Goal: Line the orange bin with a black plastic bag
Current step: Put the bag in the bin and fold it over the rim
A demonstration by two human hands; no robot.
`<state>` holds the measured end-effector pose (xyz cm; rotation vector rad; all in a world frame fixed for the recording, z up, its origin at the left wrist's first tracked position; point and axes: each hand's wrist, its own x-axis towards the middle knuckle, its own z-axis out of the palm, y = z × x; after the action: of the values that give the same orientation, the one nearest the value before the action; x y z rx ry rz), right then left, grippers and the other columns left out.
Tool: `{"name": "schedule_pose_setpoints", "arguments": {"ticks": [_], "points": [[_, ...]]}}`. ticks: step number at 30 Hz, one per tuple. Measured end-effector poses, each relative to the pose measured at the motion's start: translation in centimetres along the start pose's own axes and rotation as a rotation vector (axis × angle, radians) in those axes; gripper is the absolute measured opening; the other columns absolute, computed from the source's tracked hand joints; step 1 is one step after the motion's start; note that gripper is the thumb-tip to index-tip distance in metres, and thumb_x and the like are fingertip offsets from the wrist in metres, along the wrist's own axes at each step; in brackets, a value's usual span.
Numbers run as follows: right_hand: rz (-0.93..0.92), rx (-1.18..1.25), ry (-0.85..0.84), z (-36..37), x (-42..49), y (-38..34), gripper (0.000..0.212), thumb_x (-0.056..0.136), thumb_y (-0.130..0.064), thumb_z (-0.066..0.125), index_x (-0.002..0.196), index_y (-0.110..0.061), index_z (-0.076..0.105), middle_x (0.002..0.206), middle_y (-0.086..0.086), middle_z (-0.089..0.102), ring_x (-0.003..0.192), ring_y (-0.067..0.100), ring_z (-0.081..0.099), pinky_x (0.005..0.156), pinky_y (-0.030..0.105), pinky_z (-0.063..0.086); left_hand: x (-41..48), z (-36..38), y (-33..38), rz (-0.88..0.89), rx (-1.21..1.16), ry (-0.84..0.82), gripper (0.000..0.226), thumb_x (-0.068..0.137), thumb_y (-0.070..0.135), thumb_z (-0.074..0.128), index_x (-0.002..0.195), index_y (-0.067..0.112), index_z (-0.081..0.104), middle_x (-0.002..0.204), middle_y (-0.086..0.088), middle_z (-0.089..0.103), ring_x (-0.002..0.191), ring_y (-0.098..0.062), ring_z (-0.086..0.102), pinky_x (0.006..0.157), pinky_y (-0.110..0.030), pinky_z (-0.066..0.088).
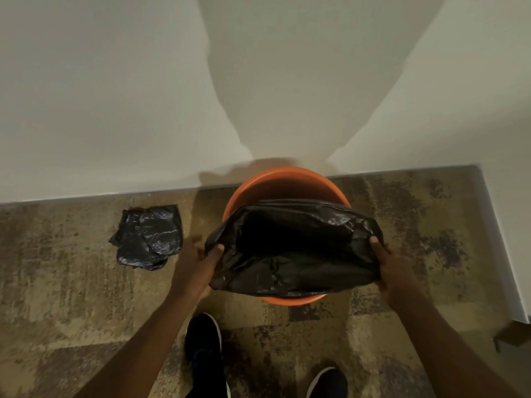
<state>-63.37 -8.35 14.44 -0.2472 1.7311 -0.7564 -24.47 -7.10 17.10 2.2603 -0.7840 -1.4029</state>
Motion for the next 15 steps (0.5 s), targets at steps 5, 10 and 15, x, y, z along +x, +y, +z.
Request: {"name": "schedule_pose_setpoints", "arguments": {"ticks": [5, 10, 15], "points": [[-0.103, -0.068, 0.067, 1.7, 0.1, -0.2, 0.041, 0.092, -0.052, 0.07, 0.119, -0.021, 0.07, 0.119, 0.012, 0.076, 0.109, 0.035, 0.073, 0.095, 0.057, 0.059, 0.3, 3.7, 7.1, 0.992, 0.424, 0.139, 0.048, 0.094, 0.035, 0.058, 0.138, 0.015, 0.053, 0.131, -0.006, 0.058, 0.126, -0.022, 0.049, 0.108, -0.041, 0.038], [-0.173, -0.135, 0.16, 3.6, -0.1, -1.3, 0.034, 0.096, -0.057, 0.061, 0.098, -0.026, 0.073, 0.109, 0.01, 0.076, 0.102, 0.031, 0.074, 0.087, 0.046, 0.062, 2.9, 9.2, 12.6, 0.874, 0.938, -0.257, 0.06, 0.099, 0.053, 0.048, 0.145, 0.014, 0.046, 0.141, -0.009, 0.056, 0.132, -0.029, 0.05, 0.114, -0.05, 0.037], [-0.19, -0.161, 0.141, 4.8, 0.6, -2.6, 0.028, 0.103, -0.047, 0.055, 0.103, -0.025, 0.072, 0.103, 0.004, 0.075, 0.09, 0.02, 0.074, 0.061, 0.026, 0.057, 5.8, 9.6, 14.3, 0.717, 0.778, -0.467, 0.025, 0.102, 0.041, 0.052, 0.084, 0.024, 0.061, 0.083, 0.005, 0.064, 0.081, -0.017, 0.064, 0.075, -0.035, 0.046]]}}
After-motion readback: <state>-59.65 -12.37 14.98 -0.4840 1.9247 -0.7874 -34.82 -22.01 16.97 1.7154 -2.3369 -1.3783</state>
